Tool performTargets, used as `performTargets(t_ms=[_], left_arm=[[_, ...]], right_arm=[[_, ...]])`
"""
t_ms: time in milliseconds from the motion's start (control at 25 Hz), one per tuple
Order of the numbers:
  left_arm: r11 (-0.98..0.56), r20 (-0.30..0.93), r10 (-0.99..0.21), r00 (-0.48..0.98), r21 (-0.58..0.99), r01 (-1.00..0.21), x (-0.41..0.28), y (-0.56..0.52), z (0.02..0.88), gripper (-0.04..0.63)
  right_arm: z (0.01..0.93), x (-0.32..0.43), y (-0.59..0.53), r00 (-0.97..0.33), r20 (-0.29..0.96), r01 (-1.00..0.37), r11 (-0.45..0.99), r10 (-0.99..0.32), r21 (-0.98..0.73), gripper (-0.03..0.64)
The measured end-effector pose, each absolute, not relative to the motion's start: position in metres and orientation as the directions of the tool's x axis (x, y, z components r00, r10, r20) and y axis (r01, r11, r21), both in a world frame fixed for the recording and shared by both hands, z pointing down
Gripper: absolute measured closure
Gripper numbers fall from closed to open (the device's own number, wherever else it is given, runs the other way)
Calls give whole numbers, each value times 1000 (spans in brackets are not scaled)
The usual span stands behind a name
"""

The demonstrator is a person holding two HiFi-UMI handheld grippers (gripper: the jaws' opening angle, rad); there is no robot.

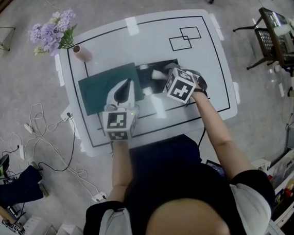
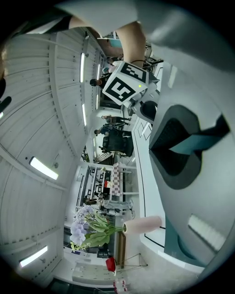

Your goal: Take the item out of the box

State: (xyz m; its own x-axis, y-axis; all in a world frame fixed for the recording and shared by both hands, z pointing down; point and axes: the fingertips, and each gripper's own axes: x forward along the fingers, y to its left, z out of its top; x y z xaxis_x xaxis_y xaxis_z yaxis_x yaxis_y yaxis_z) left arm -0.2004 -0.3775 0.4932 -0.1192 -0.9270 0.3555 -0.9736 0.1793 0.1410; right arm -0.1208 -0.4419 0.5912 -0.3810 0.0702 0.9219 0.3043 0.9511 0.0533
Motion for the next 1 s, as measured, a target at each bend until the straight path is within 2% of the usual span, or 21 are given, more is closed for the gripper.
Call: performTargets(t_ms=[1000], left_arm=[[133, 322, -941, -101, 77, -988, -184, -371, 460, 586]], right_arm=[[523, -105, -444, -596, 802, 96, 995, 31, 33, 480]])
